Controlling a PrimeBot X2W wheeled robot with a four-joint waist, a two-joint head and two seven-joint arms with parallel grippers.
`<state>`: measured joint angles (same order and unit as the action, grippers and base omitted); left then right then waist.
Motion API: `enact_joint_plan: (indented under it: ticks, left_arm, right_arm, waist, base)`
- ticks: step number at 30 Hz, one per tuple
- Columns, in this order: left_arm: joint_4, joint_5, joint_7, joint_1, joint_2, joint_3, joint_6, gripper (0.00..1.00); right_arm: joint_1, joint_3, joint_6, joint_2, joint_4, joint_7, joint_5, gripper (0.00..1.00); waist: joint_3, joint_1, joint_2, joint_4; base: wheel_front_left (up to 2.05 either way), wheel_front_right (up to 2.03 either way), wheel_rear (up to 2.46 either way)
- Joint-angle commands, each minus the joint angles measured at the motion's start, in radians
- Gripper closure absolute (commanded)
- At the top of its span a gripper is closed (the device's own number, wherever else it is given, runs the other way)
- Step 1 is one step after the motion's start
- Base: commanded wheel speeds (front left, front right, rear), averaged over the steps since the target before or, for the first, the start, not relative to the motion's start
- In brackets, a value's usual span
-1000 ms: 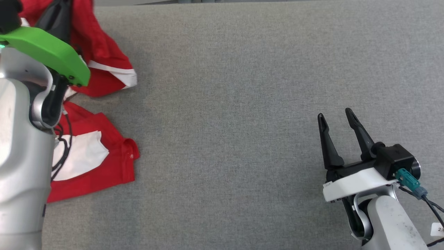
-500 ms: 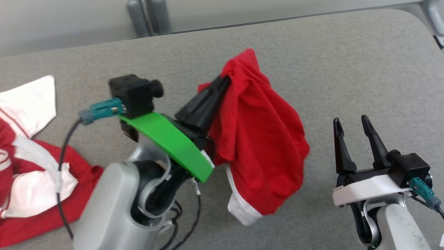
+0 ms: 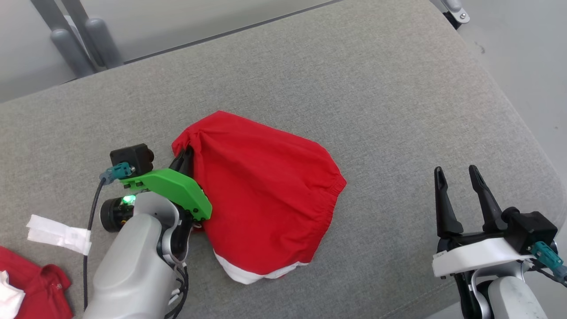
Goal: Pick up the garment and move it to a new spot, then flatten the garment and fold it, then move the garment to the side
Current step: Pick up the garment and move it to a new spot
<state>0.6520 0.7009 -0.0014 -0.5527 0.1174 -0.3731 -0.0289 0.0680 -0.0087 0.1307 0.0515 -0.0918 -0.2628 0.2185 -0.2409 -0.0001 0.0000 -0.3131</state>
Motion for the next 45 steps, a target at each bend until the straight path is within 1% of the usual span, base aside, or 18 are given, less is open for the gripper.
enact_joint_plan:
  ticks: [1,2,4,6,8,11,14,16,18,23,25,27,31,37,41,45]
  left_arm:
    - [0.03,-0.015,-0.052,-0.023,-0.003,-0.004,0.018,0.0]
    - [0.051,-0.038,-0.109,-0.032,0.002,-0.01,0.031,0.0]
    - [0.068,-0.082,-0.209,-0.037,0.008,-0.023,0.04,0.0]
    - [0.048,-0.126,-0.253,-0.024,0.009,-0.029,0.037,0.0]
    - [-0.012,-0.159,-0.264,0.014,0.006,-0.019,0.042,0.0]
    - [-0.16,-0.245,-0.263,0.123,0.006,-0.014,0.048,0.0]
    - [-0.313,-0.328,-0.263,0.243,0.012,0.0,0.021,0.0]
    - [-0.38,-0.371,-0.263,0.334,0.019,0.001,0.006,0.0]
    - [-0.433,-0.368,-0.263,0.417,0.012,0.028,-0.007,0.0]
    - [-0.468,-0.384,-0.263,0.584,0.021,0.116,-0.018,0.0]
    - [-0.469,-0.397,-0.263,0.635,0.025,0.149,-0.014,0.0]
    - [-0.477,-0.408,-0.263,0.672,0.023,0.18,0.001,0.0]
    - [-0.498,-0.432,-0.263,0.731,0.01,0.244,0.038,0.0]
    - [-0.535,-0.458,-0.263,0.767,-0.021,0.328,0.081,0.0]
    - [-0.541,-0.474,-0.263,0.752,-0.034,0.339,0.117,0.0]
    - [-0.54,-0.483,-0.263,0.734,-0.045,0.33,0.141,0.0]
  right_arm:
    - [-0.008,0.002,0.0,-0.001,0.001,-0.003,-0.008,0.0]
    - [-0.009,0.006,0.0,-0.001,0.003,-0.003,-0.015,0.0]
    - [-0.01,0.006,0.0,-0.001,0.012,-0.003,-0.032,0.0]
    - [-0.016,0.002,0.0,0.0,0.023,-0.003,-0.057,0.0]
    - [-0.029,-0.005,0.0,0.007,0.036,-0.003,-0.079,0.0]
    - [-0.055,-0.009,0.0,0.031,0.062,-0.003,-0.094,0.0]
    - [-0.081,-0.006,0.0,0.063,0.097,-0.003,-0.102,0.0]
    - [-0.1,-0.012,0.0,0.079,0.115,-0.003,-0.102,0.0]
    - [-0.112,-0.02,0.0,0.086,0.127,-0.003,-0.099,0.0]
    - [-0.154,-0.046,0.0,0.083,0.119,-0.003,-0.095,0.0]
    - [-0.17,-0.055,0.0,0.082,0.111,-0.003,-0.095,0.0]
    - [-0.188,-0.066,0.0,0.078,0.102,-0.003,-0.093,0.0]
    - [-0.216,-0.082,0.0,0.069,0.065,-0.003,-0.1,0.0]
    - [-0.229,-0.1,0.0,0.049,0.035,-0.003,-0.107,0.0]
    - [-0.218,-0.097,0.0,0.044,0.03,-0.003,-0.11,0.0]
    - [-0.206,-0.093,0.0,0.042,0.029,-0.003,-0.11,0.0]
  waist:
    - [0.001,0.0001,0.0,-0.003]
    - [0.009,0.0001,0.0,0.007]
    - [0.028,0.0001,0.0,0.031]
    - [0.056,0.0001,0.0,0.061]
    - [0.092,0.0001,0.0,0.095]
    - [0.157,0.0001,0.0,0.152]
    - [0.204,0.0001,0.0,0.216]
    - [0.227,0.0001,0.0,0.259]
    - [0.245,0.0001,0.0,0.298]
    - [0.286,0.0001,0.0,0.384]
    - [0.294,0.0001,0.0,0.412]
    - [0.298,0.0001,0.0,0.435]
    - [0.298,0.0001,0.0,0.452]
    - [0.294,0.0001,0.0,0.449]
    - [0.289,0.0001,0.0,0.441]
    - [0.285,0.0001,0.0,0.425]
  base:
    - [0.0,0.0,0.0]
    - [0.0,0.0,0.0]
    - [0.0,0.0,0.0]
    - [0.0,0.0,0.0]
    - [0.0,0.0,0.0]
    - [0.0,0.0,0.0]
    - [0.0,0.0,0.0]
    - [0.0,0.0,0.0]
    - [0.0,0.0,0.0]
    - [0.0,0.0,0.0]
    - [0.0,0.0,0.0]
    - [0.0,0.0,0.0]
    - [0.0,0.0,0.0]
    - [0.0,0.0,0.0]
    - [0.0,0.0,0.0]
    - [0.0,0.0,0.0]
